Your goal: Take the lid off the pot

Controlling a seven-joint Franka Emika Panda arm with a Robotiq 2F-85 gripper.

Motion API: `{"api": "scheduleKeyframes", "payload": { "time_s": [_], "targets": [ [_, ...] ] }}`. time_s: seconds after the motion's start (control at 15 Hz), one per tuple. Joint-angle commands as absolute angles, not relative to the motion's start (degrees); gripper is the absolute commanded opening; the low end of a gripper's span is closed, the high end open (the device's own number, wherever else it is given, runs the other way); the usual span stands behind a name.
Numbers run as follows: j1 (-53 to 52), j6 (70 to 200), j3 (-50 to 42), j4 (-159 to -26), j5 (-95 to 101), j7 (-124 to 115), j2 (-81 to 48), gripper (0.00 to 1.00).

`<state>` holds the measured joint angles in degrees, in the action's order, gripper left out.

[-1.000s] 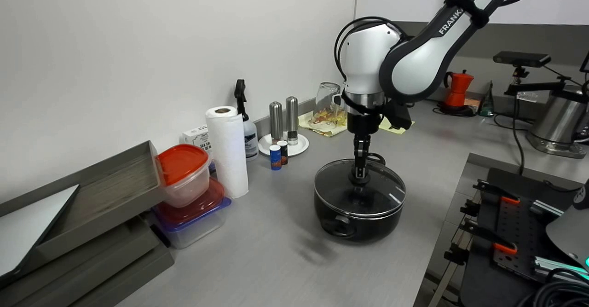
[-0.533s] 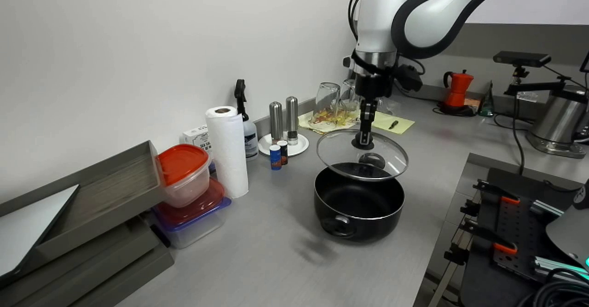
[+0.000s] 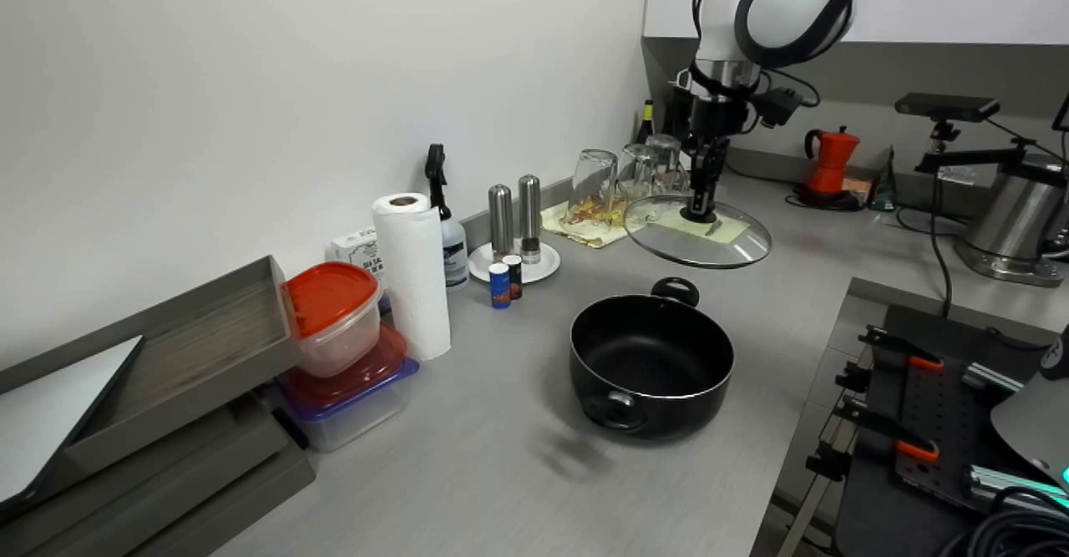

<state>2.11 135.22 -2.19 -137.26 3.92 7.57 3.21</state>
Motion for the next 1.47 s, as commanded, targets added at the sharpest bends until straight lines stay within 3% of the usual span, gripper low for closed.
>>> {"api": "scheduleKeyframes", "payload": {
  "time_s": [0.0, 0.53, 1.4],
  "targets": [
    [5.8, 134.5, -6.2, -137.8, 2.1, 9.3, 4.4, 0.25],
    [11.8, 138.5, -11.8, -137.5, 0.9, 7.8, -3.7, 0.25],
    [12.8, 164.1, -5.1, -138.6, -6.4, 6.0, -23.5, 0.25]
  ]
}}
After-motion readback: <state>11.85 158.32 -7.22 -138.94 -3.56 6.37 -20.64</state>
